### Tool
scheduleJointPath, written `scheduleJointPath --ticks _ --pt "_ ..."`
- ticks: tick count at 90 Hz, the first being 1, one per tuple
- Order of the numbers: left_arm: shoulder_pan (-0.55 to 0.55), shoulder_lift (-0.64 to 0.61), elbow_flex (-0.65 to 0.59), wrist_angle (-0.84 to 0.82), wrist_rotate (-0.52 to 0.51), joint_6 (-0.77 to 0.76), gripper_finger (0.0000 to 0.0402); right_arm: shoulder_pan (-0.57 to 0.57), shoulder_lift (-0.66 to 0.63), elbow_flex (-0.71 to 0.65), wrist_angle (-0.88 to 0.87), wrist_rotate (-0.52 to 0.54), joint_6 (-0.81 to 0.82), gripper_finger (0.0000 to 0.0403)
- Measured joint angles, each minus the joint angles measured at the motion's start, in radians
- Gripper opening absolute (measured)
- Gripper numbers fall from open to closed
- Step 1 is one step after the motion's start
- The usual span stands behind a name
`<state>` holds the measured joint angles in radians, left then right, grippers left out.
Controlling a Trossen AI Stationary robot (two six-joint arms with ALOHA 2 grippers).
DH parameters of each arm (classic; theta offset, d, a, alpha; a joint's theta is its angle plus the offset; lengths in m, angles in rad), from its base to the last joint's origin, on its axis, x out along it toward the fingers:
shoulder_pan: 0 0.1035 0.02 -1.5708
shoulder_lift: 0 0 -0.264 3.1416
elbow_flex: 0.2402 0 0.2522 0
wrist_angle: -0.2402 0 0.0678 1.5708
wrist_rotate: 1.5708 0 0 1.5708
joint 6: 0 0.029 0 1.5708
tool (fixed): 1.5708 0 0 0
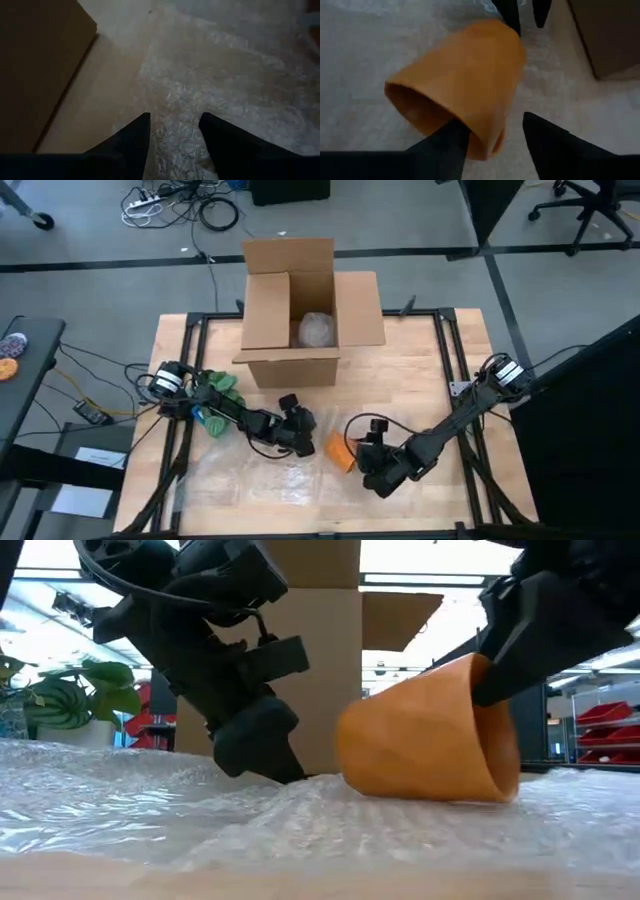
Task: Wrap mug
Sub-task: Wrap the orange mug with the bubble wrap
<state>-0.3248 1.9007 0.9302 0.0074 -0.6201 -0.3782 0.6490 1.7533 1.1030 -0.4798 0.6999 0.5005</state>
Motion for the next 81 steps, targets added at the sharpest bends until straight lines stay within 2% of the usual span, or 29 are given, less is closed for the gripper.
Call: scheduleJointPath --ticks 12,21,32,45,64,72,81 --pt "0.000 0.000 0.000 0.006 0.000 0.000 0.0168 -0.009 0.042 0.000 0.101 -0.011 -0.133 0.0092" --pt "0.000 0.001 -0.001 0.021 0.003 -0.001 0.0168 -0.011 0.083 0.002 0.149 0.009 -0.198 0.0074" --pt "0.000 0.001 -0.001 0.031 0.004 -0.023 0.0168 -0.006 0.115 0.001 0.148 0.098 -0.195 0.0074" --pt "0.000 0.001 -0.001 0.035 0.004 -0.030 0.0168 0.009 0.116 0.000 0.155 0.155 -0.216 0.0087" --pt "0.000 0.001 -0.001 0.039 0.003 -0.044 0.0168 0.018 0.116 0.000 0.210 0.169 -0.226 0.0092" --pt "0.000 0.002 -0.001 0.040 0.003 -0.046 0.0168 0.017 0.115 0.000 0.207 0.187 -0.223 0.0070" --pt "0.000 0.001 0.000 0.036 0.000 -0.047 0.0168 0.024 0.113 0.000 0.177 0.239 -0.218 0.0023"
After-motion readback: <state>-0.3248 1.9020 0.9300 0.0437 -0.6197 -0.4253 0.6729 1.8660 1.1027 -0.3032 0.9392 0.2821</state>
